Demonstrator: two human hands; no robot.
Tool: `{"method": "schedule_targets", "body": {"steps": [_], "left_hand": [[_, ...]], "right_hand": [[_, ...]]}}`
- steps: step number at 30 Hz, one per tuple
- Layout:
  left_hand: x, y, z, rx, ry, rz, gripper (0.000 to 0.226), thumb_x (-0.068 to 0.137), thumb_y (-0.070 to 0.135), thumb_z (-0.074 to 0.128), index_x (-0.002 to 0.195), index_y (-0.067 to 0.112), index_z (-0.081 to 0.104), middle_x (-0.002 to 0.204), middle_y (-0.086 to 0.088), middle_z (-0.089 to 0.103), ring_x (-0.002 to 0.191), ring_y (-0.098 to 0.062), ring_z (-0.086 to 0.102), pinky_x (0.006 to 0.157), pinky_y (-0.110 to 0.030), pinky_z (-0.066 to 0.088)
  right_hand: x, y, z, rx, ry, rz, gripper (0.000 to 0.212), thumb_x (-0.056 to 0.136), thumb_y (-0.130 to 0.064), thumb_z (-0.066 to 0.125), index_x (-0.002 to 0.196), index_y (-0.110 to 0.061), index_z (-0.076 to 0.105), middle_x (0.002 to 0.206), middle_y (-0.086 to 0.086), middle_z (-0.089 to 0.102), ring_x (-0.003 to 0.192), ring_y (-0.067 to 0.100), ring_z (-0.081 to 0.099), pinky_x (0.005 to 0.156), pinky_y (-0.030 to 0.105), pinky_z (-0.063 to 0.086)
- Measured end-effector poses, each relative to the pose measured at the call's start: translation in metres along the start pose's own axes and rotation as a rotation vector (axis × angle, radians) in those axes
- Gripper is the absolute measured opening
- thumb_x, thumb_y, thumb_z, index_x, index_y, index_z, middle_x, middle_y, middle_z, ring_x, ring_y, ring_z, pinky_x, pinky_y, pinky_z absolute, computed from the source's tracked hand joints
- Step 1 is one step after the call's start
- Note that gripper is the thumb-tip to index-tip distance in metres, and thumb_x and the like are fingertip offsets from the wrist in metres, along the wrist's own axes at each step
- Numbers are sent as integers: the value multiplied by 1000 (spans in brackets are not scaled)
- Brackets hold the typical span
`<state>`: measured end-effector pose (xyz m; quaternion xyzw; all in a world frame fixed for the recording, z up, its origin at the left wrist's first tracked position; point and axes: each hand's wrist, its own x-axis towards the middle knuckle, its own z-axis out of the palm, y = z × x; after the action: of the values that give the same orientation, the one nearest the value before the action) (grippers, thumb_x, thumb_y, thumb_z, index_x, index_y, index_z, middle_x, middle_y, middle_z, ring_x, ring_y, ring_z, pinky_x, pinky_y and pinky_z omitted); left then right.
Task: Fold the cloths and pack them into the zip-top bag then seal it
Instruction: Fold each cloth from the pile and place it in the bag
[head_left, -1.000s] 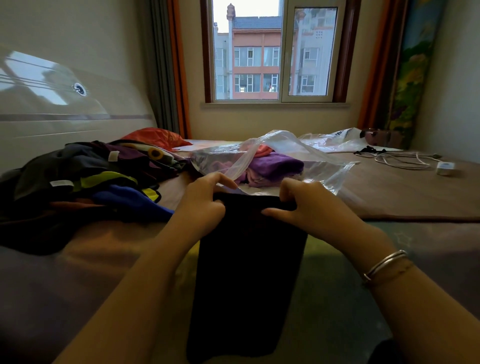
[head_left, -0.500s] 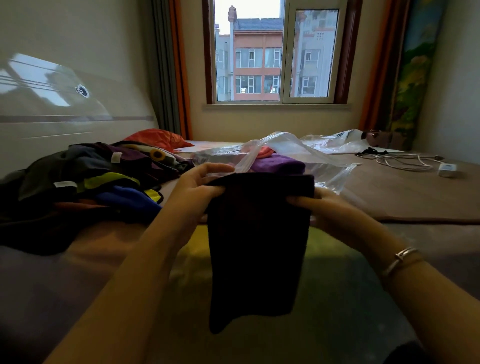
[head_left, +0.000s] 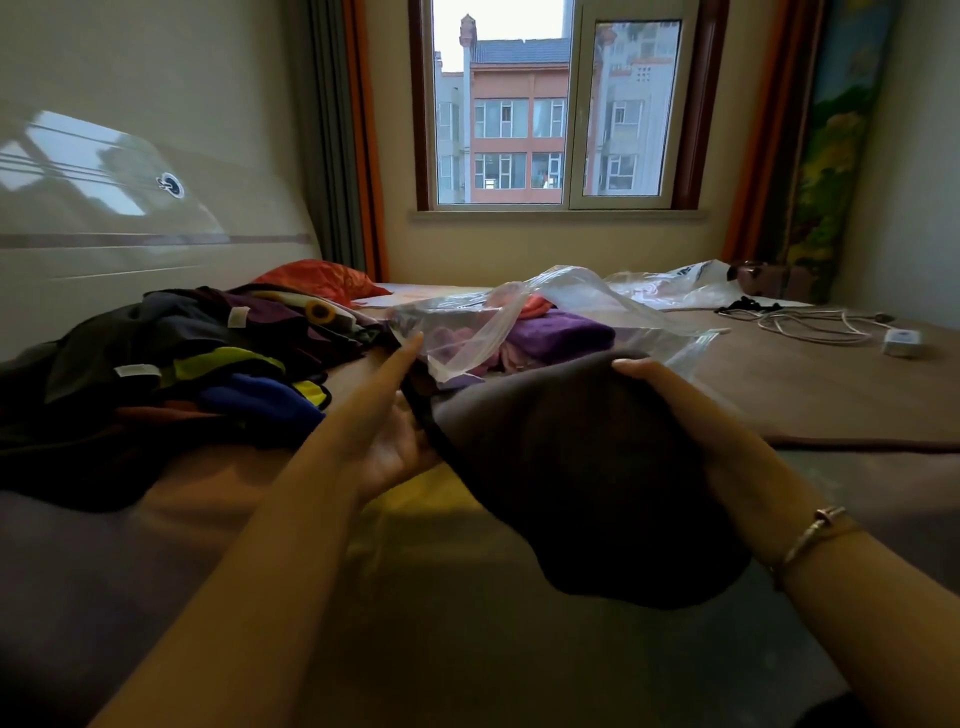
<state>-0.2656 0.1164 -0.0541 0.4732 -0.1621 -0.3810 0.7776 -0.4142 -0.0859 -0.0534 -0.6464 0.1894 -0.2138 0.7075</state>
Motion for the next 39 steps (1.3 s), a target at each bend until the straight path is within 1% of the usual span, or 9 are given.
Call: {"method": "schedule_targets", "body": {"steps": [3,7,10,14,20,25,29,35,39], "left_hand": [[-1,-6,8,192,-39,-80,48,80,52,61,109,15,51,106,-18,69,102,-35,65,93,-49,49],[6,-11,15,343,-18,40,99,74,24,78,150,30,14,130,-15,58,109,-32,63,93,-48,49],[4,-10,20,428,79,263,80,79,-5,67,142,31,33,124,-7,57,103,-25,63,77,-39,57],[0,-1,16,600,72,343,45,83,-5,62,114,28,63,120,-4,58,100,-22,62,74,-34,58],[3,-9,21,1175,98,427,69,74,-4,73,132,25,47,112,10,43,94,-5,47,65,-9,43],[9,-16,13,1455,207,545,60,78,4,70,131,25,51,122,-1,44,101,-11,44,74,-14,34],[10,-15,9,1515,253,579,41,80,8,69,116,26,60,114,1,48,99,-13,49,78,-20,40],[8,-11,5,1469,370,684,17,80,19,74,95,25,65,109,2,41,106,-18,43,88,-28,44],[10,-13,12,1098,104,595,15,79,16,75,90,19,65,101,-2,61,96,-19,61,83,-39,56]], "right_hand": [[2,-6,-4,41,11,-52,55,71,-47,66,118,-19,61,105,5,70,100,22,63,85,35,49],[4,-12,-4,59,11,-63,26,85,-40,60,101,-19,62,101,6,69,96,21,64,80,32,50],[3,-15,-7,-27,16,-13,28,87,-33,62,103,-11,61,99,9,68,92,22,64,71,31,50],[2,-12,-12,-375,104,-50,13,87,-23,65,92,-12,61,97,10,65,88,18,63,65,28,52],[2,-12,-8,-262,-8,-104,60,80,0,68,125,-29,40,114,5,52,103,26,59,83,40,54],[-2,-8,3,-786,-140,-143,40,82,13,57,107,-19,59,105,5,55,91,14,56,72,21,51],[3,-4,5,-953,-13,-208,28,79,5,63,92,-21,64,98,10,63,92,23,62,84,40,55],[-1,-8,-5,-1014,235,-466,10,83,-22,70,88,-16,63,85,4,64,80,18,62,77,36,54],[-3,-4,-5,-1248,491,-580,31,84,-26,69,112,-21,55,118,6,44,84,16,54,76,31,54]]}}
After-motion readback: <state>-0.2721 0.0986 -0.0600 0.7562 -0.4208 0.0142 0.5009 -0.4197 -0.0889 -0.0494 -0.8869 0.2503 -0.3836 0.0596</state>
